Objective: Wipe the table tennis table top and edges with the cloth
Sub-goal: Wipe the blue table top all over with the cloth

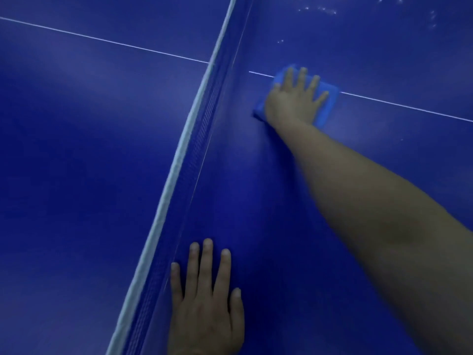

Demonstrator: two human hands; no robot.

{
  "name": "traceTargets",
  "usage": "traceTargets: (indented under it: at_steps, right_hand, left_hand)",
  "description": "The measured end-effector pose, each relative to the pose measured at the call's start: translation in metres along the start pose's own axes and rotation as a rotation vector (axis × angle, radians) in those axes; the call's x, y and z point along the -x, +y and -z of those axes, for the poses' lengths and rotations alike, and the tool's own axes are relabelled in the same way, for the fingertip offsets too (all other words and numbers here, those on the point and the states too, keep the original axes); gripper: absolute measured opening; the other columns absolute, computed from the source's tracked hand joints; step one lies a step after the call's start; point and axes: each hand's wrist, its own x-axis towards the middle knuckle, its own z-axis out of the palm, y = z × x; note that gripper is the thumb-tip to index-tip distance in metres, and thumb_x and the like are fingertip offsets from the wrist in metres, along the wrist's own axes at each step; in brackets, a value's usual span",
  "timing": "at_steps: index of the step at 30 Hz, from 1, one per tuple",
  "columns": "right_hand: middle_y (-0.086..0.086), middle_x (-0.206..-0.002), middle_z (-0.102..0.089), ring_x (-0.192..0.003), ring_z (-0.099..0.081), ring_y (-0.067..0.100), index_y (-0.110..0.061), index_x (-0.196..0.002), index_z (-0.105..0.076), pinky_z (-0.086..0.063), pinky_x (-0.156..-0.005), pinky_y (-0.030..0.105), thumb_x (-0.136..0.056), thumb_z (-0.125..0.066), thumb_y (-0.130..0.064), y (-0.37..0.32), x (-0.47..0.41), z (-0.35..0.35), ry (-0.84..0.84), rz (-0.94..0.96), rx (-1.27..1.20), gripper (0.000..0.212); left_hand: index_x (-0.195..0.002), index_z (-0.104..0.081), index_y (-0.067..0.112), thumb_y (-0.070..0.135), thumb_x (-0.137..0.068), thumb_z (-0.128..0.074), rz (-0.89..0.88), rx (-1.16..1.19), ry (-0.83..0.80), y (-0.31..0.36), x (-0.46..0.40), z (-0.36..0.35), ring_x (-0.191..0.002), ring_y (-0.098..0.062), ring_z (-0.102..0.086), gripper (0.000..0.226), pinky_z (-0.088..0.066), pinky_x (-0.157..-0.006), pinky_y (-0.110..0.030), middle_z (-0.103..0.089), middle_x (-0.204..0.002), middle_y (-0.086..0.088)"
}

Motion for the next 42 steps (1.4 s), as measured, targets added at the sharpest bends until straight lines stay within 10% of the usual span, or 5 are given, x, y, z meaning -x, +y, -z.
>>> traceTargets:
  at_steps: [12,22,30,37,42]
  right_hand:
    - [-0.001,-0.170,0.001,-0.155,0.007,0.031,-0.024,-0.162,-0.007,0.006,-0.122,0.059,-0.107,-0.015,-0.043,-0.037,0.029,-0.006,-0.131,0.457,0.059,0.059]
    - [-0.001,-0.170,-0.003,-0.155,0.004,0.034,-0.025,-0.162,-0.011,0.004,-0.120,0.064,-0.105,-0.017,-0.046,0.127,-0.010,0.031,0.028,-0.157,-0.002,0.061]
    - [-0.005,-0.170,-0.004,-0.156,0.000,0.028,-0.029,-0.162,-0.010,0.001,-0.122,0.057,-0.107,-0.022,-0.047,0.075,0.030,0.011,-0.088,0.525,0.159,0.059]
    - [-0.002,-0.170,-0.003,-0.155,0.002,0.032,-0.025,-0.162,-0.009,0.001,-0.121,0.062,-0.104,-0.017,-0.049,0.182,-0.029,0.046,0.005,-0.104,0.018,0.063]
    - [0.002,-0.168,-0.016,-0.155,-0.010,0.031,-0.016,-0.160,-0.021,-0.001,-0.123,0.054,-0.102,-0.024,-0.053,0.108,0.051,0.013,-0.006,0.423,0.047,0.070]
  left_hand:
    - [-0.154,-0.029,0.018,0.047,-0.103,-0.016,0.002,-0.024,-0.032,0.002,0.001,0.000,-0.152,-0.032,-0.019,0.060,-0.009,-0.119,-0.059,-0.024,-0.164,-0.013]
    - [-0.151,-0.034,0.016,0.046,-0.101,-0.025,-0.005,-0.016,0.001,0.002,0.000,-0.001,-0.152,-0.034,-0.019,0.059,-0.003,-0.121,-0.056,-0.025,-0.163,-0.013]
    - [-0.152,-0.033,0.017,0.049,-0.102,-0.021,0.003,-0.035,0.013,0.003,0.000,-0.002,-0.151,-0.033,-0.020,0.061,-0.002,-0.122,-0.055,-0.026,-0.163,-0.013]
    - [-0.151,-0.035,0.016,0.043,-0.090,-0.038,0.000,-0.016,0.029,0.004,0.000,0.000,-0.151,-0.034,-0.022,0.066,0.001,-0.123,-0.052,-0.028,-0.162,-0.014]
    - [-0.150,-0.037,0.016,0.043,-0.089,-0.039,0.001,-0.015,0.026,0.005,0.000,0.000,-0.150,-0.034,-0.022,0.066,0.000,-0.122,-0.053,-0.030,-0.161,-0.014]
